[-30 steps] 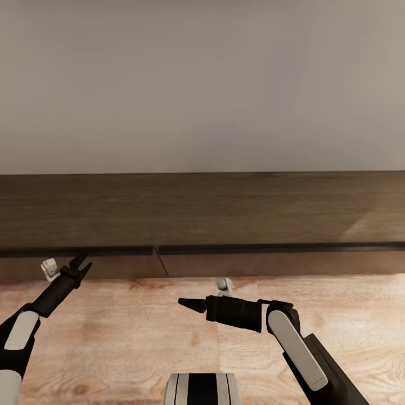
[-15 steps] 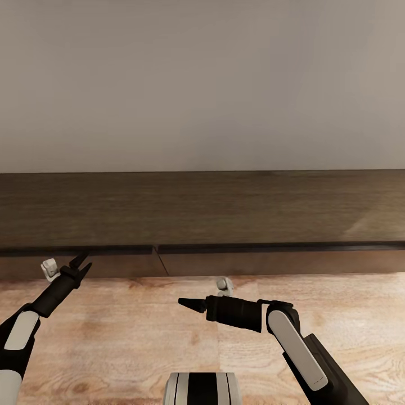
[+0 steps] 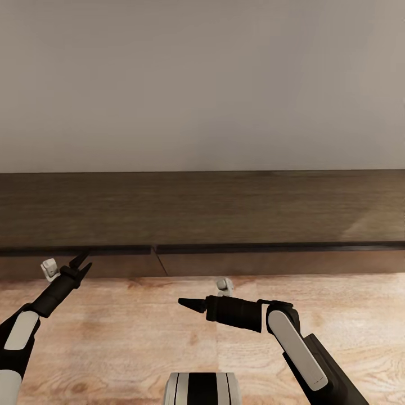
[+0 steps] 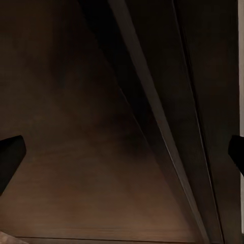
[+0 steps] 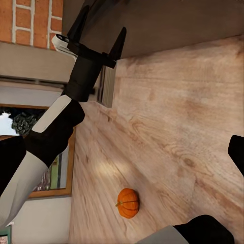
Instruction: Place each of the two pumpkins and all three candles from the living room inside a cabinet in the living room (use any cabinet), then make sure every cabinet is closed, and position the cauldron so it is next to a table in the living room.
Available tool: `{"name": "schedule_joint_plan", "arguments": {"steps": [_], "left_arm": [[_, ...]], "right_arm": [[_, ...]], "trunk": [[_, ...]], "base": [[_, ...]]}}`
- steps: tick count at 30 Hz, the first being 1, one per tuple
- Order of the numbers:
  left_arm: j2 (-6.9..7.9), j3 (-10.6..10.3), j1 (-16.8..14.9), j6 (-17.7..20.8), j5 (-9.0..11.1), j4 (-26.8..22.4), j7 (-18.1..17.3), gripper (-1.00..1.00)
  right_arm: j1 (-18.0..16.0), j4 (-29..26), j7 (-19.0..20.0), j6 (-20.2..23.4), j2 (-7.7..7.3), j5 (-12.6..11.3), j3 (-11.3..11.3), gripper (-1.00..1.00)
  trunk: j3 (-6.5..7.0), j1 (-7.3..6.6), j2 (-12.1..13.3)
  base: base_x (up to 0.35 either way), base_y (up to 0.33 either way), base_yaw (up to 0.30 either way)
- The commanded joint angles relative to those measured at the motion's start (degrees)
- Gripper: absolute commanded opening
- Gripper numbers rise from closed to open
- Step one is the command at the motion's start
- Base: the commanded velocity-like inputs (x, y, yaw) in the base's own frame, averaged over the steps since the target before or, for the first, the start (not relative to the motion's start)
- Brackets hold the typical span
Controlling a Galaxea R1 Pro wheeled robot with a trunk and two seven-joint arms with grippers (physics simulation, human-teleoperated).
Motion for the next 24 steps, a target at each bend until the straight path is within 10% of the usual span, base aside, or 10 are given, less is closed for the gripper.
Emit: {"name": "schedule_joint_plan", "arguments": {"steps": [1, 24], "left_arm": [[0.02, 0.04, -0.03, 0.44, 0.31, 0.02, -0.08, 1.00], [0.09, 0.09, -0.02, 0.44, 0.31, 0.02, -0.01, 1.00]], "right_arm": [[-0.03, 0.00, 0.34, 0.10, -0.03, 0.32, 0.05, 1.00], [-0.03, 0.00, 0.34, 0.10, -0.03, 0.32, 0.10, 1.00]], "trunk": [[-0.03, -0.01, -0.01], [-0.03, -0.01, -0.01]], "base": [[0.028, -0.032, 0.000], [0.046, -0.017, 0.000]]}}
